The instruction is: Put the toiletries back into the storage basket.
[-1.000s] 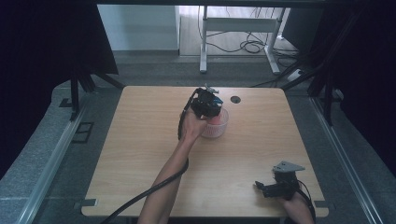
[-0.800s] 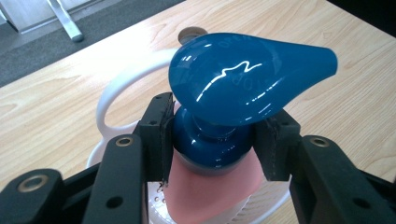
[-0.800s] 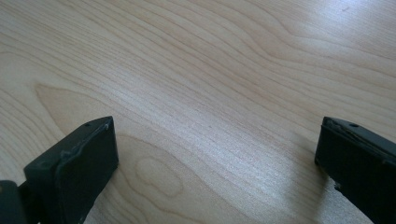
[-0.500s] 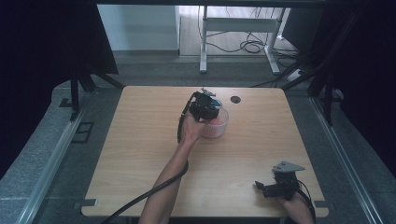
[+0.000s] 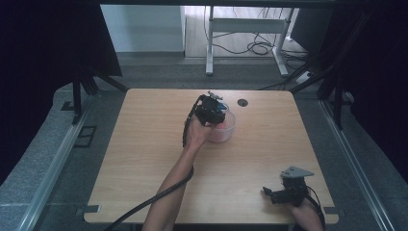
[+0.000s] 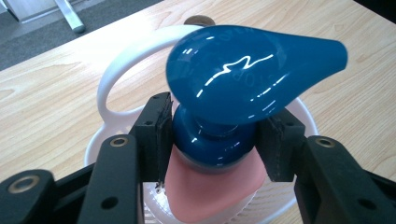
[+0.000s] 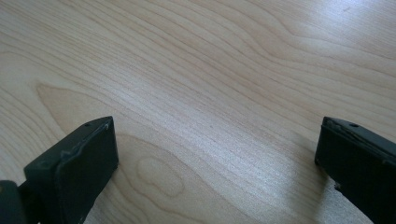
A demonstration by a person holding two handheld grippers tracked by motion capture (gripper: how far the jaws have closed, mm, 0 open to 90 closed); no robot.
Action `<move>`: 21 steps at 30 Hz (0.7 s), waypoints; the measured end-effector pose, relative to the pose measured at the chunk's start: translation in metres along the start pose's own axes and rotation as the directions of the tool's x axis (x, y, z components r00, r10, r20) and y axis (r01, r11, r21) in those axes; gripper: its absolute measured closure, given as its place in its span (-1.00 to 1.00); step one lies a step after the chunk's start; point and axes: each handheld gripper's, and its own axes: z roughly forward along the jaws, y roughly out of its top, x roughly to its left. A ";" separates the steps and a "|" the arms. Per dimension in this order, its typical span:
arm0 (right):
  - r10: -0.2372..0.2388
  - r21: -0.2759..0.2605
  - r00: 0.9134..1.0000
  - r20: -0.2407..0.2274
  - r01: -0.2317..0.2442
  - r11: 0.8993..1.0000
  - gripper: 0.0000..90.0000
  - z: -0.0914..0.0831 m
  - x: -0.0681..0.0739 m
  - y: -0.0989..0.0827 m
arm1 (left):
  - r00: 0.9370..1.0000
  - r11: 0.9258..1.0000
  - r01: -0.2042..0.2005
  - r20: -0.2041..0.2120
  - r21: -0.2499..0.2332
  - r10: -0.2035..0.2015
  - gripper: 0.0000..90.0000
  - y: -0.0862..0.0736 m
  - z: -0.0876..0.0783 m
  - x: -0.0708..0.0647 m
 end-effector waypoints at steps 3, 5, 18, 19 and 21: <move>-0.001 0.000 1.000 -0.001 0.001 1.000 -1.00 0.000 0.000 0.000 | 1.000 1.000 0.003 0.001 -0.010 -0.003 -0.02 0.000 -0.002 0.001; 0.000 0.001 1.000 -0.001 0.000 1.000 -1.00 0.000 0.000 0.000 | 1.000 1.000 0.007 0.004 -0.022 -0.007 -0.11 0.000 -0.003 0.001; -0.005 -0.001 1.000 -0.002 0.005 1.000 -1.00 0.000 0.001 0.000 | 0.999 0.998 0.008 0.031 -0.055 -0.007 -0.60 0.001 -0.017 0.002; -0.004 0.000 1.000 -0.002 0.004 1.000 -1.00 0.000 0.001 0.000 | 1.000 0.998 0.005 0.031 -0.055 -0.003 -0.64 0.001 -0.018 0.001; -0.005 0.000 1.000 -0.002 0.005 1.000 -1.00 0.000 0.001 0.000 | 1.000 0.998 -0.005 0.029 -0.057 0.007 -0.70 0.002 -0.021 0.001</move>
